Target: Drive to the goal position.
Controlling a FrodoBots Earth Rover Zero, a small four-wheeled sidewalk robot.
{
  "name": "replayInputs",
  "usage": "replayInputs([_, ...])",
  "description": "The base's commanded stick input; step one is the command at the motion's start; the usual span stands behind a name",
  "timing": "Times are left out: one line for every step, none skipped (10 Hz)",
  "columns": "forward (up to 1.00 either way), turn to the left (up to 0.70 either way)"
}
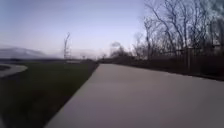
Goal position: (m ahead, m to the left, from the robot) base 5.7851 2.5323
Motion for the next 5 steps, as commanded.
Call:
replayInputs([1.0,0.0])
replayInputs([1.0,0.0])
replayInputs([1.0,0.0])
replayInputs([1.0,0.0])
replayInputs([1.0,0.0])
